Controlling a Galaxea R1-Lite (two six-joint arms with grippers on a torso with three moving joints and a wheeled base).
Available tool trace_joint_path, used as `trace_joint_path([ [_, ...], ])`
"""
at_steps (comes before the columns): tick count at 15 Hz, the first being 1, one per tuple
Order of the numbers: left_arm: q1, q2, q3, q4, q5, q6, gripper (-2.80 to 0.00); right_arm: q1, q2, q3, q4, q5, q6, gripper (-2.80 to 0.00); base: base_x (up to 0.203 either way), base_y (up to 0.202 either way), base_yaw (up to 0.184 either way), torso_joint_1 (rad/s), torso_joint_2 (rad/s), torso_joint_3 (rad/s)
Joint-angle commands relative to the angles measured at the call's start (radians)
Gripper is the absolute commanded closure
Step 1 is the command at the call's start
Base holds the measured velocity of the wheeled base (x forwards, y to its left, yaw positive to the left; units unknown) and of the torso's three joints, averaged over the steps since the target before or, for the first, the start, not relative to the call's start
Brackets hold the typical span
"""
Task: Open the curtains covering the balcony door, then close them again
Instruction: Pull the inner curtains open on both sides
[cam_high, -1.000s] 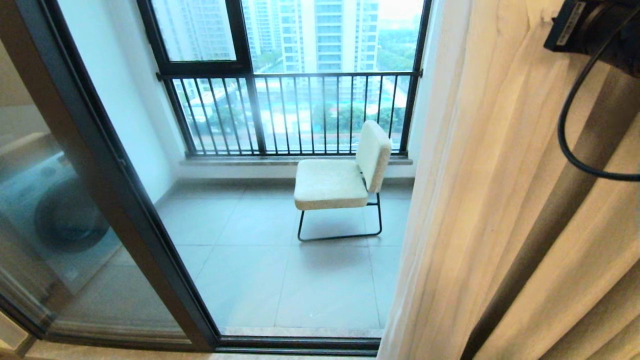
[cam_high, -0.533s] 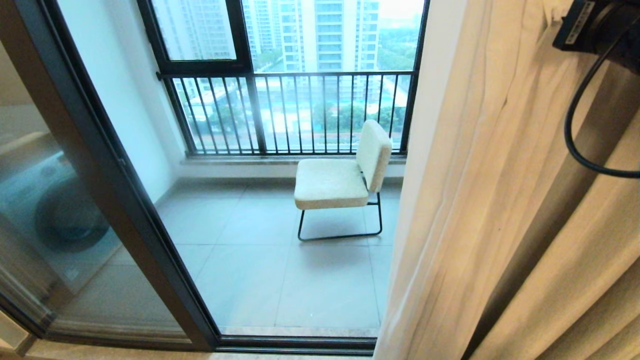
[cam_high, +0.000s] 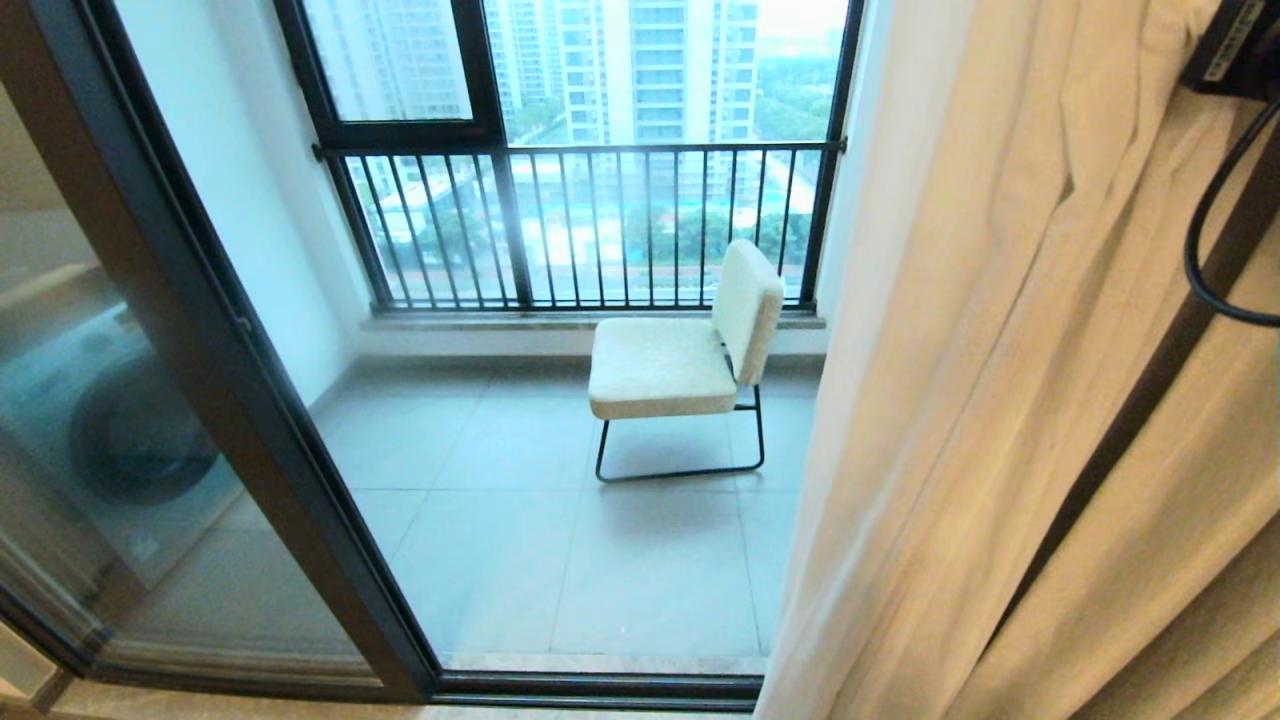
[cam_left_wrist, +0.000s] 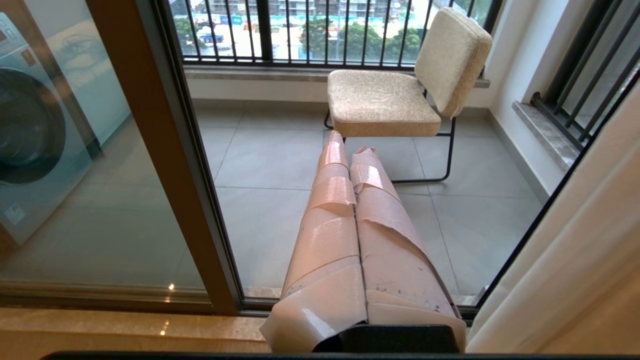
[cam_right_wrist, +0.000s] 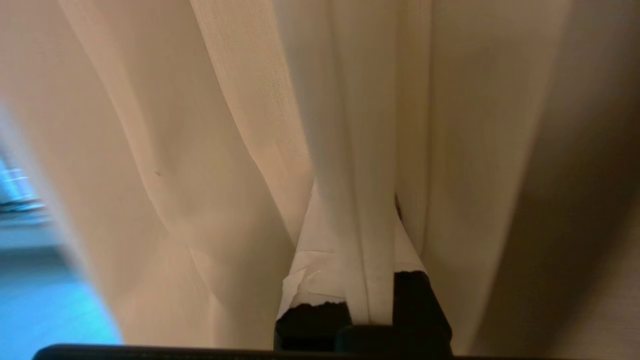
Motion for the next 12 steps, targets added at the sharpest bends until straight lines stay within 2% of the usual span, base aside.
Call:
trace_joint_path([
  [1,0.001,0.000,0.000,-0.001,0.000,-0.001,0.00,-0.100,-0.003,0.000,-0.003,0.000,0.002,0.00,0.000,0.000,0.000,0.000,0.00,0.000],
  [6,0.001,0.000,0.000,-0.001,0.000,-0.001,0.00,-0.310,-0.003,0.000,-0.005,0.007,0.038,0.00,0.000,0.000,0.000,0.000,0.00,0.000],
  [12,0.001,0.000,0.000,-0.001,0.000,-0.001,0.00,-0.484,0.020,0.000,-0.020,0.008,0.064,0.00,0.000,0.000,0.000,0.000,0.00,0.000],
])
